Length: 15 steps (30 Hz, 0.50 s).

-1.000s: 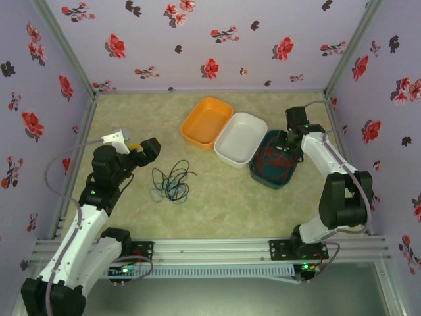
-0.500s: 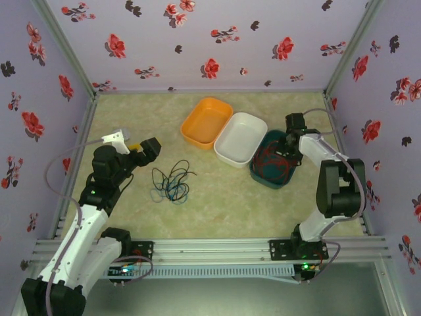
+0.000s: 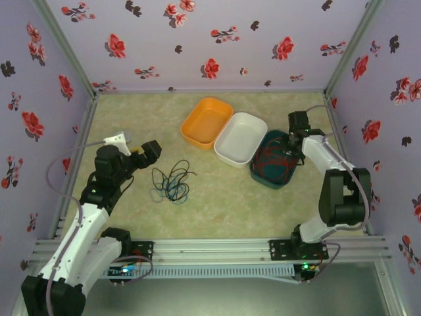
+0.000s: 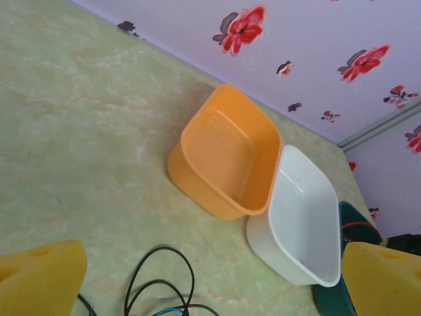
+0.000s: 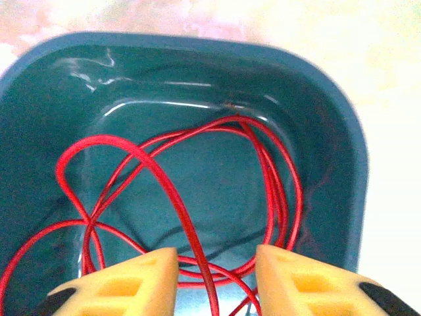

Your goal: Untangle the cables

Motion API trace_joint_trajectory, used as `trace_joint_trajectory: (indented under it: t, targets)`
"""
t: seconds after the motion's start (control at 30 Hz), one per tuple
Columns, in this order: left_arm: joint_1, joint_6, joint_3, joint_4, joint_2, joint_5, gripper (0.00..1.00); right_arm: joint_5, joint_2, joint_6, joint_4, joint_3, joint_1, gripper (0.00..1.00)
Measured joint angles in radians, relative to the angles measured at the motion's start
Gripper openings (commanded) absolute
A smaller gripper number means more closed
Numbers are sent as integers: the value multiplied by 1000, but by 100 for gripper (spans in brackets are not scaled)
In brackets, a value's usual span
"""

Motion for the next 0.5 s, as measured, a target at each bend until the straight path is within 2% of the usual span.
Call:
trace_joint_trajectory:
  t: [0.37, 0.5]
  targets:
    - [0, 0, 10, -120, 13, -37, 100, 14, -162, -5, -60, 5, 13, 43]
    - [0, -1, 31, -211, 53, -47, 100, -19, -252, -5, -45, 4, 90, 40]
